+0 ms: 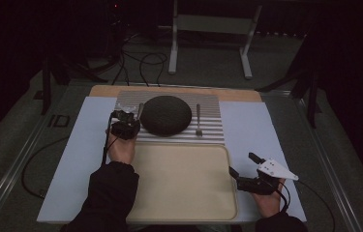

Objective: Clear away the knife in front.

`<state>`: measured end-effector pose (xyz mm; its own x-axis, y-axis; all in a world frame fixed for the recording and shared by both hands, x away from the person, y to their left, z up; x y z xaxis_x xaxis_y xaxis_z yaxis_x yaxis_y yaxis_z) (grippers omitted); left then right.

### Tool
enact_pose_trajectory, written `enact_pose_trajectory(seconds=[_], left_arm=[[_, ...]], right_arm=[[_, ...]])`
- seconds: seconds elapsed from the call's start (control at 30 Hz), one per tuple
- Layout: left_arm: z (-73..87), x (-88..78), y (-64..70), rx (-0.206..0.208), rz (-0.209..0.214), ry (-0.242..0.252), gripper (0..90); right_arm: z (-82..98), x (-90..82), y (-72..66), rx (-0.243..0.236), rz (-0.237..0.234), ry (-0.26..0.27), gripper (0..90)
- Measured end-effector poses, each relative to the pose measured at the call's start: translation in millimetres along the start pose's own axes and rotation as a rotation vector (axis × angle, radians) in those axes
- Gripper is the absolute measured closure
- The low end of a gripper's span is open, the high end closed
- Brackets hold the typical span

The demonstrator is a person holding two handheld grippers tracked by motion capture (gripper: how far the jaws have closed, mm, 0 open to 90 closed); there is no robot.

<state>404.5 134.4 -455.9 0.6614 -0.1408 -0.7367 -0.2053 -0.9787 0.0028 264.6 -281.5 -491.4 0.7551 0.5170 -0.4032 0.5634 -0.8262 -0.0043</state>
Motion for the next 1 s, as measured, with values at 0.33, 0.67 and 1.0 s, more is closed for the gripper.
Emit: enact_pose_trajectory(seconds=[0.33,0.67,1.0], left_arm=[[7.6,-12.2,5.5,-0.003,0.006,0.027,80.9],[19.1,-24.4,9.3,0.009,0.006,0.041,80.9],[28.0,-28.6,17.9,0.021,0.002,0.053,80.8]], right_arm=[[0.0,-0.2,0.7,-0.001,0.002,0.002,7.7],[0.0,0.2,0.1,0.001,-0.001,0.0,7.7],[-0.3,0.9,0.1,-0.002,-0.003,0.001,7.7]])
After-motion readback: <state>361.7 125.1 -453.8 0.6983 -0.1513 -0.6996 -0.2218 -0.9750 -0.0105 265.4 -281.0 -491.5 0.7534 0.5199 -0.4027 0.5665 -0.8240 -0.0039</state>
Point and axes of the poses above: each handheld gripper's, and its own axes: x roughly forward along the jaws, z roughly out of its underside, y roughly to its right, the point moved 1 cm from there along x, roughly forward along the jaws, and after that the axes turned 5 degrees about -y, right-handed, at the moved point
